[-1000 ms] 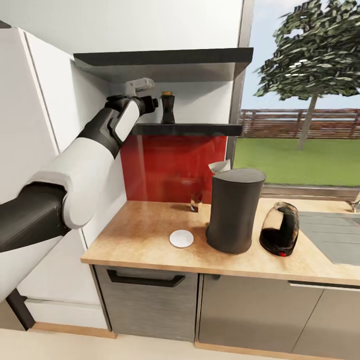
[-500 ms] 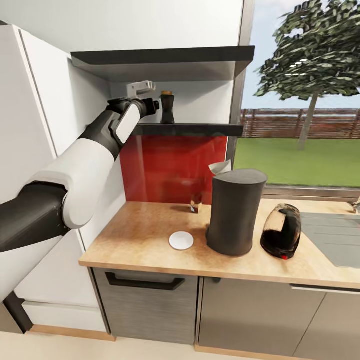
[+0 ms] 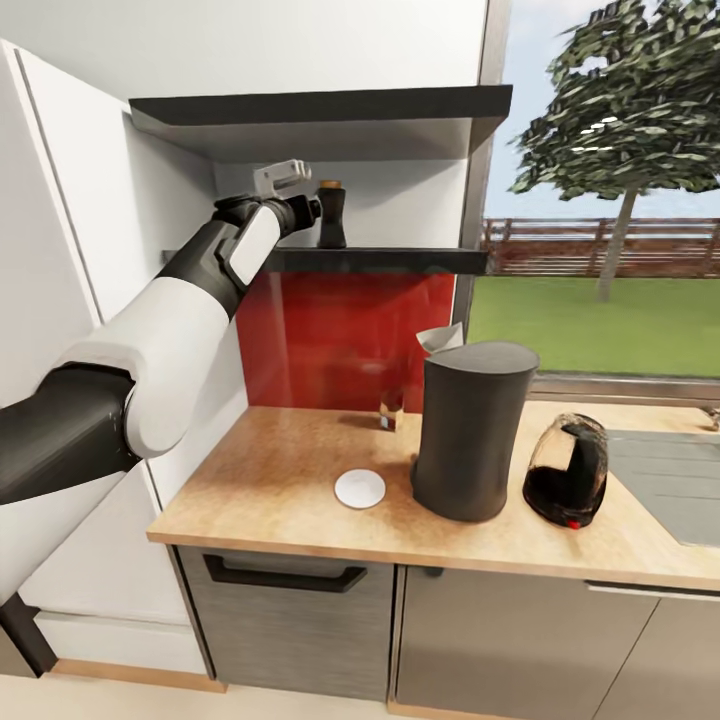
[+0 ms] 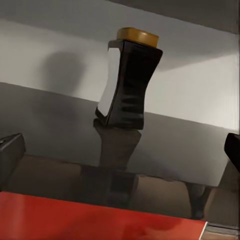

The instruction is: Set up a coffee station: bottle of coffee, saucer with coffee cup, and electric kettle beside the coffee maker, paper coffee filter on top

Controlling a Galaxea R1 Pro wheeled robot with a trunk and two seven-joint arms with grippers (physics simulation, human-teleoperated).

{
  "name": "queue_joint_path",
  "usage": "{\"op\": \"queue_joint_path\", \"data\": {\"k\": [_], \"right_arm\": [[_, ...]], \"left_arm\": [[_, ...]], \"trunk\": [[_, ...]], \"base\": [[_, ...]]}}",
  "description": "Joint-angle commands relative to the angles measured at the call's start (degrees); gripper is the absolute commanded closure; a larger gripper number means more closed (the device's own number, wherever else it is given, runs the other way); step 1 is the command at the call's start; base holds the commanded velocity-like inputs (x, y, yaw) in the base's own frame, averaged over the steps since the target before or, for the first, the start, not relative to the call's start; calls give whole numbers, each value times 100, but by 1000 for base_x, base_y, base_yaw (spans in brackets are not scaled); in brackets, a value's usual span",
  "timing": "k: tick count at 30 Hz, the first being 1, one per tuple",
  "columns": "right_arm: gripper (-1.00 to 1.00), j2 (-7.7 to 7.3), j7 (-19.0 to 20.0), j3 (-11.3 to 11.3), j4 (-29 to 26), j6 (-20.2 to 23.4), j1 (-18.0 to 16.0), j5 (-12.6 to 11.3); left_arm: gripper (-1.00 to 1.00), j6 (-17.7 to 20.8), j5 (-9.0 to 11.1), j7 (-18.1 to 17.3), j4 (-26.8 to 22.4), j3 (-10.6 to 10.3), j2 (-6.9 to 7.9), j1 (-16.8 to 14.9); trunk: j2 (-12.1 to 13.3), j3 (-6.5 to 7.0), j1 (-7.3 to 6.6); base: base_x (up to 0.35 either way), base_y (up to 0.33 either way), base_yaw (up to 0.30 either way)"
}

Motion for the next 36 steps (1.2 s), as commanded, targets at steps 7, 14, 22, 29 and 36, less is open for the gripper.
{"op": "queue_joint_path", "data": {"k": [7,14,22,29,36], "right_arm": [[-100,4,-9,-43,19,-39,-5,62],[-100,5,-12,-42,20,-41,-4,67],[-100,5,-12,-42,20,-41,-4,68],[-100,5,-16,-42,20,-41,-4,68],[-100,5,-28,-42,20,-41,-4,68]], "left_arm": [[-100,20,126,47,-27,-32,0,-8],[-100,30,138,47,-50,-34,0,-5],[-100,37,141,46,-68,-35,0,-4],[-100,37,141,43,-76,-35,0,-6],[-100,53,141,36,-74,-35,0,-4]], "trunk": [[-10,-11,3],[-10,-11,3],[-10,-11,3],[-10,-11,3],[-10,-11,3]], "base": [[58,-36,0],[47,-31,0],[117,-92,0],[35,-29,0],[71,-107,0]]}}
